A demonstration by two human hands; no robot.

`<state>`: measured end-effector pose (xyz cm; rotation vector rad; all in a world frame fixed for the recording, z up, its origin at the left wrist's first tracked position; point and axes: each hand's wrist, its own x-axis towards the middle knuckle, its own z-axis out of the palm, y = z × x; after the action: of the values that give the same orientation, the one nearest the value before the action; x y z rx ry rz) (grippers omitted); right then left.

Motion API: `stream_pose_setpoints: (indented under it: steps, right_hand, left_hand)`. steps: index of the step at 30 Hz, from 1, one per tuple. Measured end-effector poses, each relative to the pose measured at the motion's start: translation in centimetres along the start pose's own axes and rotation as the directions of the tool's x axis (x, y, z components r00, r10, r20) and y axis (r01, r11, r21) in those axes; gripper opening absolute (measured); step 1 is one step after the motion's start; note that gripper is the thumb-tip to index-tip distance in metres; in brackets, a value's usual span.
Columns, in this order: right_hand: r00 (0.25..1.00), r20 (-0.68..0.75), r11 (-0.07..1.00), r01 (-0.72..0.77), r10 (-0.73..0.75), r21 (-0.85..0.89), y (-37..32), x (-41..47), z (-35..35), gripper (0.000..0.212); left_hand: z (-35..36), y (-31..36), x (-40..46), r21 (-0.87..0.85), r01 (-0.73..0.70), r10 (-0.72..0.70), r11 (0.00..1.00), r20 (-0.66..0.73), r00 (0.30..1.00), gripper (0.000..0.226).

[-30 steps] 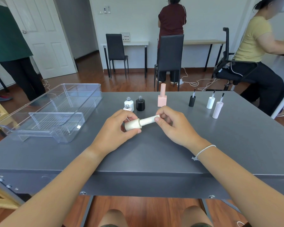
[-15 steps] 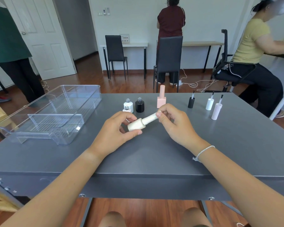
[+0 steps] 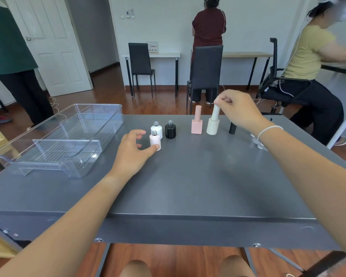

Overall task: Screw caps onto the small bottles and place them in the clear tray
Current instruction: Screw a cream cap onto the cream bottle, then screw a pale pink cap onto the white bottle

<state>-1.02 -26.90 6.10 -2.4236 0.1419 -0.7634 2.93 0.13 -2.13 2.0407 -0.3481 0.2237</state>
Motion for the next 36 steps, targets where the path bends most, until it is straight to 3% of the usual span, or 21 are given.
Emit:
stream_pose_setpoints:
  steps: [5, 16, 28, 36]
  right_hand:
    - [0.998, 0.026, 0.993, -0.053, 0.056, -0.104, 0.5, 2.5, 0.7, 0.022]
    - [0.988, 0.091, 0.966, -0.098, 0.123, -0.241, 1.0, 4.0, 2.4, 0.025]
    - [0.992, 0.042, 0.977, -0.11, 0.12, -0.182, 1.0, 2.2, 2.4, 0.034]
    - [0.983, -0.137, 0.987, -0.102, 0.119, 0.121, 1.1, -4.2, 2.7, 0.021]
  left_hand:
    - [0.3, 0.0, 1.1, 0.024, 0.063, -0.064, 0.998, 0.063, 0.996, 0.054]
    - [0.9, -0.3, 1.6, 0.03, 0.07, -0.072, 0.997, 0.066, 0.995, 0.019]
    - [0.7, -0.2, 1.2, 0.032, 0.019, -0.022, 0.999, 0.082, 0.996, 0.017]
    - [0.6, 0.0, 0.8, -0.016, -0.008, 0.009, 1.0, 0.084, 0.996, 0.015]
